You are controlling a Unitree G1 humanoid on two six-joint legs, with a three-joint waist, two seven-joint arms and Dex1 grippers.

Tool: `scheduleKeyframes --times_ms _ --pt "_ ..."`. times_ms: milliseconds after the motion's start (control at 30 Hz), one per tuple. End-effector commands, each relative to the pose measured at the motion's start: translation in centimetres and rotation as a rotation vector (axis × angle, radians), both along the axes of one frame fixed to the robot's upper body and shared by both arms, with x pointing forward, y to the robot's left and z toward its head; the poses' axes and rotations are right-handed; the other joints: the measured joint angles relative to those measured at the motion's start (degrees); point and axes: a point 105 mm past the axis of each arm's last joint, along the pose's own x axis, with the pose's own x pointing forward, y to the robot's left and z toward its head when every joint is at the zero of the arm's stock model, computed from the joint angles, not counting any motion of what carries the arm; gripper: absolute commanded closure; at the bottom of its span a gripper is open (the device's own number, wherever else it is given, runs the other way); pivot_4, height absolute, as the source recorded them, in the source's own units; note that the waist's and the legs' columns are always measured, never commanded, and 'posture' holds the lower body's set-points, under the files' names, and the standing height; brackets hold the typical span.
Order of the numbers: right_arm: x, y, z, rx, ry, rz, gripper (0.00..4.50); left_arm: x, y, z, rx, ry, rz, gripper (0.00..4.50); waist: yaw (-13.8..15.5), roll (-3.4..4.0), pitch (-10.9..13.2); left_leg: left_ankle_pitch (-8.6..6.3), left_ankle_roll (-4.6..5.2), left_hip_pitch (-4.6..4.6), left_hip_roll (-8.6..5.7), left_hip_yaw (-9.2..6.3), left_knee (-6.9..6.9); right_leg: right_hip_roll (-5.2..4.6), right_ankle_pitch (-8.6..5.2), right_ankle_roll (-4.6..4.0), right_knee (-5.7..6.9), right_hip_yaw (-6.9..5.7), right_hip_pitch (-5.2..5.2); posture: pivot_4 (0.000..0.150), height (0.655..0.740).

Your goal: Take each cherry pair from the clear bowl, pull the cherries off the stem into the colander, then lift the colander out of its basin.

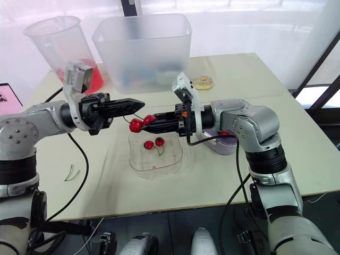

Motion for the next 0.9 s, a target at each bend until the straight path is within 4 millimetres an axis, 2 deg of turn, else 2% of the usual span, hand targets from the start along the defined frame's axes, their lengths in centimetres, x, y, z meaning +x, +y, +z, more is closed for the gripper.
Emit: scheduleKeyframes --times_ms 33,133,300,467,533,633,733,833,900 --pt "-0.4 -0.8 -0.1 0.026 0.046 0.018 3.93 -0.2 0.6 1.3 -0.032 -0.062 0.020 4.50 0.0 0.00 0.0 0.00 0.00 0.00 0.00 0.00 0.00 0.00 0.00 0.00 0.00 0.00 0.00 0.150 0.7400" --pt "-0.7 -1.8 -0.5 0.069 0.138 0.029 3.93 -0.2 0.8 1.5 -0.042 -0.067 0.026 4.50 0.0 0.00 0.0 0.00 0.00 0.00 0.00 0.00 0.00 0.00 0.00 0.00 0.00 0.00 0.00 0.150 0.7400" --pt "-0.3 -3.6 -2.2 0.072 0.222 -0.019 3.93 0.1 1.1 1.8 -0.068 -0.073 0.047 4.50 0.1 0.00 0.0 0.00 0.00 0.00 0.00 -0.01 0.01 0.00 0.00 0.00 -0.01 -0.01 0.03 0.150 0.7400" --pt "0.8 -5.6 -2.6 0.048 0.206 -0.104 3.93 0.2 1.3 1.8 -0.085 -0.074 0.064 4.50 0.0 0.00 0.0 0.00 0.00 0.00 0.01 0.04 -0.01 0.01 0.00 0.00 -0.02 0.00 0.01 0.150 0.7400" --pt "2.0 -6.9 -1.5 0.049 0.154 -0.163 3.93 0.2 1.3 1.8 -0.087 -0.076 0.069 4.50 0.0 -0.01 0.0 0.00 0.00 0.00 0.01 0.04 0.00 0.00 0.00 0.00 -0.02 0.00 0.01 0.150 0.7400" --pt "4.9 -9.4 0.2 0.013 0.056 -0.318 3.93 0.2 1.4 1.7 -0.086 -0.077 0.079 4.50 0.1 -0.01 0.0 0.00 0.00 0.00 0.00 0.09 0.01 -0.01 0.00 0.00 -0.03 0.01 0.01 0.150 0.7400" --pt "8.0 -13.0 -1.4 -0.225 -0.054 -0.507 3.93 0.3 1.4 1.0 -0.055 -0.079 0.105 4.50 0.1 -0.01 0.0 0.00 0.00 0.00 0.00 0.10 0.00 -0.01 0.00 0.00 -0.04 0.01 0.01 0.150 0.7400" --pt "9.1 -14.4 -1.9 -0.304 -0.079 -0.544 3.93 0.3 1.5 0.7 -0.057 -0.075 0.118 4.50 0.0 -0.03 0.0 0.00 0.01 0.00 0.00 0.09 -0.03 0.00 0.00 0.00 -0.05 0.01 0.01 0.150 0.7400" --pt "9.9 -15.6 -3.3 -0.415 -0.118 -0.578 3.93 0.3 1.5 0.5 -0.054 -0.077 0.131 4.50 0.0 -0.05 0.0 0.00 0.01 0.00 0.01 0.14 -0.03 0.00 0.00 0.00 -0.07 0.02 -0.01 0.150 0.7400"
